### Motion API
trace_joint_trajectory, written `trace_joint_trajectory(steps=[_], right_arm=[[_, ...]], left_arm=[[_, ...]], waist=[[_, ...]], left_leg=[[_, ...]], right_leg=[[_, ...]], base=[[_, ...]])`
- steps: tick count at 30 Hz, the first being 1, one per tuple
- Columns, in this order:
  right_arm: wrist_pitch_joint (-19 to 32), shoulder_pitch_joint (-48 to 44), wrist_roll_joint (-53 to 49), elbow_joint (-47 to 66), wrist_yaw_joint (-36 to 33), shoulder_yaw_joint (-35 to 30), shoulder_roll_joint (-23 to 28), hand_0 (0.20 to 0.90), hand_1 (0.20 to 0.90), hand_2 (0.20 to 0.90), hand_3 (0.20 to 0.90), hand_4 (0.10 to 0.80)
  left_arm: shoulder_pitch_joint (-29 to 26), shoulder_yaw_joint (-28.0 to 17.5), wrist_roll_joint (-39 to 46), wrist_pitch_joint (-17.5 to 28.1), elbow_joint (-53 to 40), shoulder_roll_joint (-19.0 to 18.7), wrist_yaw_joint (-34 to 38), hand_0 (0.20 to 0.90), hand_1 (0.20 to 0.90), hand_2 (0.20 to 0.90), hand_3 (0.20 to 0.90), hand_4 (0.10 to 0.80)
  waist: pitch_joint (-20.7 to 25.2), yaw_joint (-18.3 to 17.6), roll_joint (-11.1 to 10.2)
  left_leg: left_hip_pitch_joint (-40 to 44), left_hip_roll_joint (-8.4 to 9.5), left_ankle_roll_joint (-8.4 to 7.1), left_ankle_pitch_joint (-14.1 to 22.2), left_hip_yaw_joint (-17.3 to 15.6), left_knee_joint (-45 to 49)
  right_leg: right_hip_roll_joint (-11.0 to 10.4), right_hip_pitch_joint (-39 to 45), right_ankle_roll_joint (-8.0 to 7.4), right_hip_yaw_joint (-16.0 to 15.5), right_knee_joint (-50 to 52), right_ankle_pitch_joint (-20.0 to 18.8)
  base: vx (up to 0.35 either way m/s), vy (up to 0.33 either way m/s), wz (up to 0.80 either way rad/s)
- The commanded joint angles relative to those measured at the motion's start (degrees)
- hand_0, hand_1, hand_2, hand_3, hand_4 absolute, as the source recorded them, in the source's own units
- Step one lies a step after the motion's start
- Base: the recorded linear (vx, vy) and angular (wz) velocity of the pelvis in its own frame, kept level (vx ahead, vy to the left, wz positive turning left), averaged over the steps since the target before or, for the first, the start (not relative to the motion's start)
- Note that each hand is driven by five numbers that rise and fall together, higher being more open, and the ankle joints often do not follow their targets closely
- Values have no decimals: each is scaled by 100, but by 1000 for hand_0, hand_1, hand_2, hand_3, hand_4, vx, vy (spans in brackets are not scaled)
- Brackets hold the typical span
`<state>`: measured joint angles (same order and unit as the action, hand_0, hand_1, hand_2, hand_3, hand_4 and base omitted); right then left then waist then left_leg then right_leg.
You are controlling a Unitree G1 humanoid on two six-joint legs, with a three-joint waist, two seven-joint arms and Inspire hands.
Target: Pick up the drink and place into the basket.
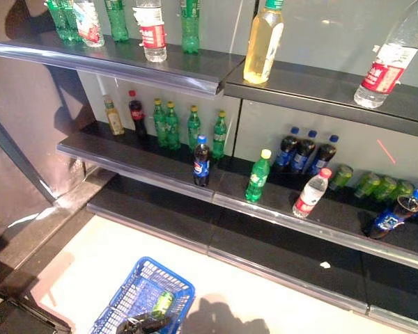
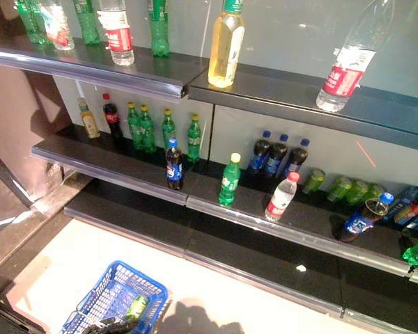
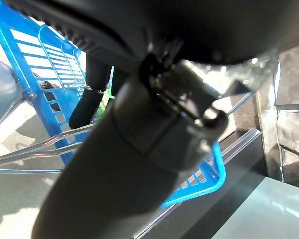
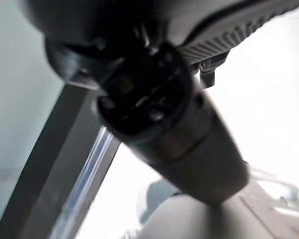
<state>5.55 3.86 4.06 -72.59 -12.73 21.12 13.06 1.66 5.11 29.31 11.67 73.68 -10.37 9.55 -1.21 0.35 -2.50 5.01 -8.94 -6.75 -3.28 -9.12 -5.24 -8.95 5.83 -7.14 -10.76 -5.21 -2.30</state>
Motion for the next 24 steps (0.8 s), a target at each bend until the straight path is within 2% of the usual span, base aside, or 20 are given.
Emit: trace_joint_trajectory(steps=[1, 4, 5, 7, 11, 13, 16, 18, 24], right_arm=[[220, -664, -419, 1509, 51, 404, 276, 900, 900, 900, 900, 800], [15, -627, -647, 2710, 234, 444, 467, 900, 900, 900, 900, 800], [-233, -583, -713, 3497, 307, 452, 595, 900, 900, 900, 900, 800], [-266, -493, -837, 4947, 358, 454, 931, 900, 900, 900, 900, 800], [-145, -558, -818, 6938, 324, 79, 1380, 900, 900, 900, 900, 800], [178, -670, -994, 7547, 188, -278, 1504, 900, 900, 900, 900, 800], [352, -878, -1199, 7978, 99, -721, 1666, 900, 900, 900, 900, 800], [378, -1087, -1363, 8213, -229, -1060, 1813, 900, 900, 900, 900, 800], [535, -1666, -1540, 8199, -933, -1380, 1788, 900, 900, 900, 900, 800]], left_arm=[[-93, 326, -421, 48, -171, -150, 75, 300, 300, 300, 200, 100], [29, 300, -445, 35, -333, -166, 119, 300, 300, 300, 200, 100], [118, 267, -454, 34, -431, -166, 138, 300, 300, 300, 200, 100], [290, 186, -467, 43, -577, -181, 149, 300, 300, 300, 200, 100], [452, 34, -506, 137, -580, -150, 128, 300, 300, 300, 200, 100], [513, -44, -485, 137, -567, -118, 148, 300, 300, 300, 200, 100], [565, -103, -589, 82, -578, -84, 158, 300, 300, 300, 200, 100], [591, -103, -700, 64, -576, -83, 155, 300, 300, 300, 200, 100], [429, 50, -754, 48, -677, -113, 125, 300, 300, 300, 200, 100]], waist=[[-430, 254, 33], [-432, 245, -4], [-426, 225, -17], [-422, 167, -40], [-436, 76, -35], [-446, 51, -18], [-467, 54, 12], [-510, 65, 37], [-790, 120, 104]], left_leg=[[-142, -159, 101, -7, 327, 24], [-158, -164, 101, -16, 340, 26], [-159, -165, 103, -17, 337, 28], [-157, -161, 106, -6, 323, 56], [-140, -183, 121, 16, 265, 148], [-166, -210, 115, 41, 235, 234], [-181, -240, 107, 80, 216, 335], [-235, -253, 98, 120, 245, 503], [-667, -223, 73, 207, 393, 1063]], right_leg=[[-334, 46, -119, -175, 216, -11], [-313, 41, -108, -172, 210, -5], [-302, 34, -100, -168, 218, 1], [-275, 18, -80, -141, 263, 34], [-231, -69, -33, -57, 434, 131], [-207, -120, -7, -18, 547, 202], [-174, -159, 34, 4, 689, 288], [-148, -215, 87, 6, 870, 367], [-152, -530, 213, 3, 1301, 484]], base=[[-46, -74, 1], [-19, -44, -2], [0, 0, 0], [0, 0, 0], [0, 0, 0], [18, 3, 0], [71, 7, -2], [75, -7, -1], [-24, -8, -1]])
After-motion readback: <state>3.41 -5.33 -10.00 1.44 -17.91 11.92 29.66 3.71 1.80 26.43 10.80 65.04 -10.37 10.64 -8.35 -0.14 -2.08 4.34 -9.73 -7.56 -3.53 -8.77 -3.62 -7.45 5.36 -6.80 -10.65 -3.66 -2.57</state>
